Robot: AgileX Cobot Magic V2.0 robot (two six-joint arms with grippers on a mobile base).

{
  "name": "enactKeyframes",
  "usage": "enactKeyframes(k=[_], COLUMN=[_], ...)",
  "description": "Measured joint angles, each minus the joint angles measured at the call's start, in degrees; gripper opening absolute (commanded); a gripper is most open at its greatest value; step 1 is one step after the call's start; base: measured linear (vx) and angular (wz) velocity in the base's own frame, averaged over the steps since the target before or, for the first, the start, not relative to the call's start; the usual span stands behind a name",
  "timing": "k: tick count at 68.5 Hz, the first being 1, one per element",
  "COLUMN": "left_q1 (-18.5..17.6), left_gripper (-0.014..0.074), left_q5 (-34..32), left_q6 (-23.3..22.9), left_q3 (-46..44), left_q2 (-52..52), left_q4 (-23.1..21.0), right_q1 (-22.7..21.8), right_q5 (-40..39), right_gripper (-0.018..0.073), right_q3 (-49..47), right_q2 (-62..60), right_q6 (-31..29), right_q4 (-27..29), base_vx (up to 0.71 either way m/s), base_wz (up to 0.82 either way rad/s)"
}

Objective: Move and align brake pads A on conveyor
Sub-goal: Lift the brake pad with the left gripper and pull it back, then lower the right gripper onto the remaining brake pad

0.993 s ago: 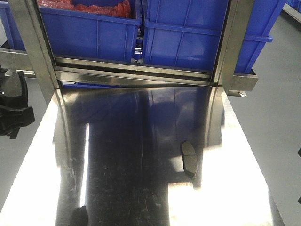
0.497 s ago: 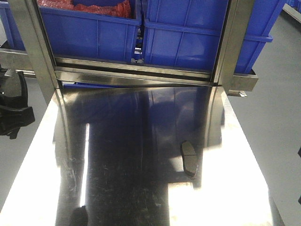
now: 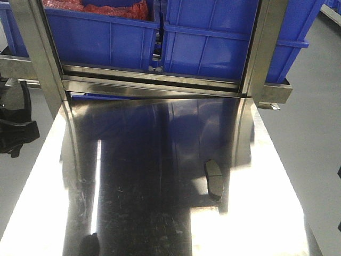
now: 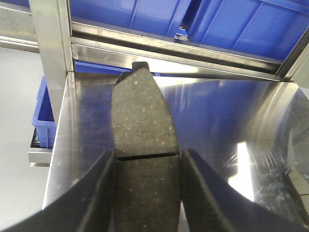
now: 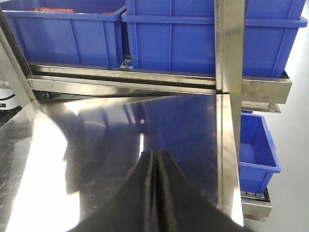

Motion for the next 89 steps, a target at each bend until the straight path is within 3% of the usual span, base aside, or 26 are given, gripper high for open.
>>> enactKeyframes(k=[9,13,22,30,52,67,89], left_q1=[0.0,0.0,0.0,0.0,0.0,0.0,0.0], left_gripper=[0.0129,0.0129,0.0129,0.0129,0.0129,0.0129,0.0129], left_q5=[0.0,0.0,0.0,0.0,0.0,0.0,0.1], left_q6=[0.0,0.0,0.0,0.0,0.0,0.0,0.0], left_q3=[0.0,0.0,0.0,0.0,0.0,0.0,0.5], left_q2=[0.0,0.0,0.0,0.0,0.0,0.0,0.0], left_q4=[0.0,0.0,0.0,0.0,0.0,0.0,0.0], right_q1=[0.0,0.0,0.0,0.0,0.0,0.0,1.9], right_q5=[-0.4,-1.0,-1.9,-1.9,-2.0,7.5,13.2], right_gripper=[0.0118,0.0218,0.0538,0.0729,0.0683,0.0671,0.0662], right_q3=[0.0,0.0,0.0,0.0,-0.9,-11.2,-26.3], right_q2=[0.0,0.0,0.0,0.0,2.0,19.2,47.9], right_q6=[0.0,0.0,0.0,0.0,0.0,0.0,1.0], right_q4=[0.0,-0.3,-1.1,-1.1,-0.2,0.7,1.9], base_vx=[0.00,0.00,0.00,0.00,0.00,0.00,0.00], base_wz=[0.00,0.00,0.00,0.00,0.00,0.00,0.00])
